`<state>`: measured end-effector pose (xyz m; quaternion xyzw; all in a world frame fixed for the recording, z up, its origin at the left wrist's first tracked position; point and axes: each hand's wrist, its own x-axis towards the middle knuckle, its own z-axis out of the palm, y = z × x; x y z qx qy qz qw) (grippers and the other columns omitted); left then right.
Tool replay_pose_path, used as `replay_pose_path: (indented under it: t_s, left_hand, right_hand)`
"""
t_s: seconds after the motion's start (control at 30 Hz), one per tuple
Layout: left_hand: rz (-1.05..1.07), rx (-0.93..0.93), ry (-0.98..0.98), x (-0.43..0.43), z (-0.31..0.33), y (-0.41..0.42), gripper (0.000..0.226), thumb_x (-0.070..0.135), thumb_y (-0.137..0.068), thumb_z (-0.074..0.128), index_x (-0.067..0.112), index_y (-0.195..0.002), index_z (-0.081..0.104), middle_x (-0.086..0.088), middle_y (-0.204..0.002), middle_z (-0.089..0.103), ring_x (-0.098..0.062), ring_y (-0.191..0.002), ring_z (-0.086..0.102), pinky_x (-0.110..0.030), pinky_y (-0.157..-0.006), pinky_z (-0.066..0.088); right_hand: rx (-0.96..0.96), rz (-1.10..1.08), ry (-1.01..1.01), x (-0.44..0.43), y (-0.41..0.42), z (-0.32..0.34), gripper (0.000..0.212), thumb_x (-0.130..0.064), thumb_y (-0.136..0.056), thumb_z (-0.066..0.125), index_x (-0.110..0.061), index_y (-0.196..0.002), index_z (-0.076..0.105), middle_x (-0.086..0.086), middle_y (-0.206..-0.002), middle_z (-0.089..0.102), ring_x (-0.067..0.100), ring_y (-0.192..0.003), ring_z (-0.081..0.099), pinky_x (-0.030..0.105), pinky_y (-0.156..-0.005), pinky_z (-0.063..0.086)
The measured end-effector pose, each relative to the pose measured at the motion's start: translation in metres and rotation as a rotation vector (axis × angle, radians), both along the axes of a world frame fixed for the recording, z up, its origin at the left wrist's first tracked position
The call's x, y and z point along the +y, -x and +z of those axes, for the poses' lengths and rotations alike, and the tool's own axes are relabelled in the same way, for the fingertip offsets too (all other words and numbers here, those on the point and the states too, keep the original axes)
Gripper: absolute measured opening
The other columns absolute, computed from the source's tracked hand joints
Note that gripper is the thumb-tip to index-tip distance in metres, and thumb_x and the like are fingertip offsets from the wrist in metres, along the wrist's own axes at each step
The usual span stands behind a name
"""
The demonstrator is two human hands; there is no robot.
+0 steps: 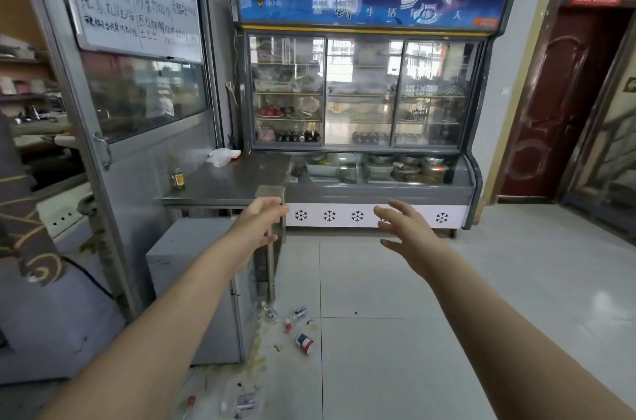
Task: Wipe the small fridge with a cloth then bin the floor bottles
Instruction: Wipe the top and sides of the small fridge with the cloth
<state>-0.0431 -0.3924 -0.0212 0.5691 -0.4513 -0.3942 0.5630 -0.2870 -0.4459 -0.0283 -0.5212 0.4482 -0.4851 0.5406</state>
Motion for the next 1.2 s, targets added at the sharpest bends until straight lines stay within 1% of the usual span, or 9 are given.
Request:
replay_pose_path:
  t_s: [0.2, 0.37, 0.53, 0.67, 0.8, 0.93, 1.03, 1.1, 1.2]
  left_hand:
    - [-0.014, -0.013, 0.017, -0.104, -0.010, -0.024, 0.021, 0.025, -0.091, 0.056, 0.022, -0.112, 0.054, 0.007, -0.104, 0.055, -0.010, -0.103, 0.051, -0.031, -0.083, 0.047]
    - [-0.017, 0.000, 0.020, -0.202, -0.013, -0.045, 0.013, 0.025, -0.090, 0.057, 0.025, -0.104, 0.056, 0.004, -0.106, 0.057, -0.010, -0.104, 0.052, -0.032, -0.084, 0.046]
    - [-0.038, 0.001, -0.010, -0.283, -0.017, -0.049, 0.020, 0.025, -0.090, 0.057, 0.023, -0.110, 0.055, 0.002, -0.109, 0.057, -0.013, -0.109, 0.052, -0.027, -0.078, 0.049]
    - [-0.022, 0.033, -0.025, -0.337, -0.023, -0.042, 0.019, 0.024, -0.089, 0.058, 0.023, -0.108, 0.055, -0.003, -0.111, 0.057, -0.014, -0.108, 0.053, -0.026, -0.071, 0.048]
    - [-0.001, 0.041, -0.032, -0.395, -0.027, -0.030, 0.022, 0.023, -0.090, 0.058, 0.022, -0.111, 0.053, 0.001, -0.104, 0.057, -0.013, -0.107, 0.052, -0.034, -0.084, 0.050]
    - [0.055, 0.076, -0.026, -0.454, -0.035, -0.017, 0.023, 0.022, -0.091, 0.057, 0.019, -0.113, 0.052, 0.000, -0.110, 0.056, -0.014, -0.109, 0.052, -0.040, -0.094, 0.048]
    - [0.105, 0.110, -0.025, -0.505, -0.042, -0.003, 0.019, 0.020, -0.091, 0.057, 0.020, -0.109, 0.054, 0.000, -0.111, 0.057, -0.016, -0.110, 0.052, -0.045, -0.096, 0.048]
    - [0.156, 0.132, -0.015, -0.537, -0.041, 0.005, 0.013, 0.019, -0.090, 0.058, 0.023, -0.102, 0.055, -0.001, -0.111, 0.056, -0.016, -0.109, 0.053, -0.042, -0.088, 0.050]
    - [0.215, 0.147, 0.013, -0.579, -0.042, 0.015, 0.010, 0.019, -0.090, 0.058, 0.026, -0.096, 0.055, -0.001, -0.110, 0.056, -0.014, -0.101, 0.055, -0.030, -0.072, 0.049]
  right_hand:
    - [0.024, 0.008, -0.016, -0.097, -0.025, -0.022, 0.058, -0.027, -0.087, 0.064, -0.019, -0.138, 0.037, 0.003, -0.130, 0.049, 0.019, -0.115, 0.050, 0.041, -0.098, 0.044]
    - [-0.002, -0.024, -0.030, -0.186, -0.047, -0.024, 0.058, -0.027, -0.087, 0.064, -0.020, -0.138, 0.038, 0.000, -0.124, 0.054, 0.017, -0.112, 0.053, 0.040, -0.096, 0.046]
    - [-0.018, -0.036, -0.044, -0.260, -0.054, -0.028, 0.057, -0.027, -0.087, 0.063, -0.021, -0.138, 0.038, 0.000, -0.124, 0.055, 0.017, -0.114, 0.053, 0.041, -0.098, 0.045]
    - [-0.016, -0.039, -0.040, -0.313, -0.049, -0.030, 0.058, -0.029, -0.086, 0.064, -0.021, -0.138, 0.038, 0.002, -0.128, 0.052, 0.017, -0.113, 0.053, 0.038, -0.093, 0.046]
    - [-0.017, -0.035, -0.032, -0.381, -0.035, -0.031, 0.058, -0.029, -0.087, 0.063, -0.020, -0.138, 0.037, 0.002, -0.131, 0.051, 0.018, -0.112, 0.053, 0.035, -0.086, 0.047]
    - [-0.017, -0.008, -0.015, -0.454, -0.022, -0.032, 0.056, -0.027, -0.087, 0.062, -0.020, -0.138, 0.038, 0.002, -0.131, 0.051, 0.016, -0.110, 0.054, 0.036, -0.090, 0.048]
    - [-0.007, 0.053, -0.016, -0.513, -0.009, -0.031, 0.053, -0.029, -0.087, 0.063, -0.023, -0.134, 0.040, 0.002, -0.129, 0.051, 0.017, -0.113, 0.052, 0.038, -0.094, 0.048]
    - [0.009, 0.092, -0.021, -0.553, -0.001, -0.030, 0.055, -0.030, -0.085, 0.064, -0.024, -0.134, 0.040, 0.003, -0.131, 0.048, 0.019, -0.118, 0.050, 0.038, -0.095, 0.047]
    - [0.040, 0.141, -0.028, -0.607, 0.003, -0.031, 0.058, -0.029, -0.085, 0.065, -0.023, -0.136, 0.038, 0.004, -0.135, 0.046, 0.020, -0.121, 0.047, 0.038, -0.096, 0.046]
